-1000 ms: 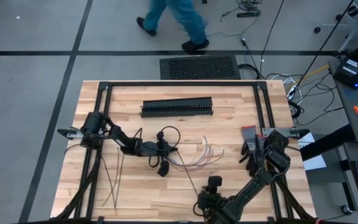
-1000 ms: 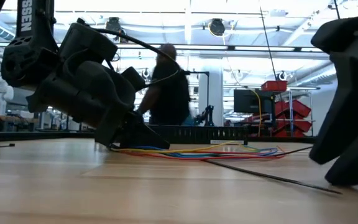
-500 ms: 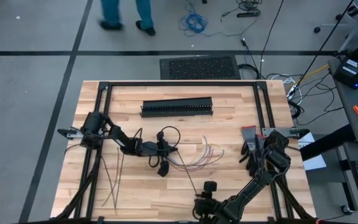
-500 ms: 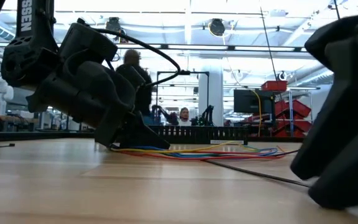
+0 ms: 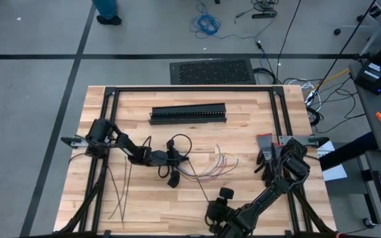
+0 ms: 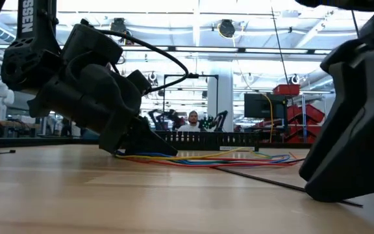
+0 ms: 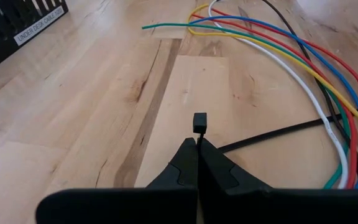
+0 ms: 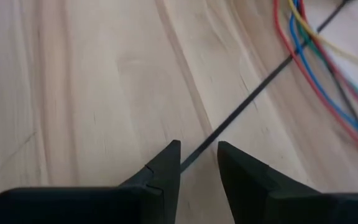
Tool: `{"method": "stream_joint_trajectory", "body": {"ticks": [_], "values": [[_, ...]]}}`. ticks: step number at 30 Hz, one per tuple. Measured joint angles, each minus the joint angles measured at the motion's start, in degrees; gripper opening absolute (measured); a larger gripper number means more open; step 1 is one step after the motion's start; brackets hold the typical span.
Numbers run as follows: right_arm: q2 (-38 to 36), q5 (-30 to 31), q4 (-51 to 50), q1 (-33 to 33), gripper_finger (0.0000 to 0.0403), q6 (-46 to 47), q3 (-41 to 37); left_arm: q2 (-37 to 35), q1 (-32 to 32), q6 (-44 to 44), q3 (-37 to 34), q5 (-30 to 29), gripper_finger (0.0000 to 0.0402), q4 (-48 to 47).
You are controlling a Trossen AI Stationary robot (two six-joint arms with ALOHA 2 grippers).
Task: Ziptie cables
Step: Wrap the zip tie around the cable wires
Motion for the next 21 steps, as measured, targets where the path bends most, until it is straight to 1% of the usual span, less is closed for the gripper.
{"method": "stream_joint_trajectory", "body": {"ticks": [4,6,9,11,15,17,19,21], "values": [[-0.1,-2.1,0.0,-0.4,0.008,3.0,0.1,0.0,0.0,0.1,0.0,0.0,0.0,0.0],[-0.2,-3.3,0.4,-0.9,0.0059,4.1,0.2,0.0,0.0,0.7,0.0,0.0,0.0,0.0],[-0.3,-6.0,1.3,-1.8,0.0016,4.1,0.2,0.0,0.0,1.0,0.0,-0.1,0.0,0.0],[-0.6,-6.0,1.5,-2.1,0.0006,4.0,0.2,0.0,0.0,1.1,0.0,-0.1,0.0,0.0],[-2.1,-2.9,0.6,-2.2,0.0001,3.9,-0.1,0.0,0.0,1.5,0.0,-0.1,0.0,0.0],[-3.3,0.5,-1.8,-2.2,0.0,4.3,-0.4,0.0,0.0,1.6,0.0,-0.1,0.0,0.1],[-4.6,3.6,-6.3,-2.4,0.0,5.1,-1.0,0.0,0.0,1.6,0.0,-0.1,0.0,0.1],[-6.2,5.9,-7.0,-2.5,0.0,6.0,-0.6,0.0,0.0,1.6,0.0,0.1,0.0,0.1]]}}
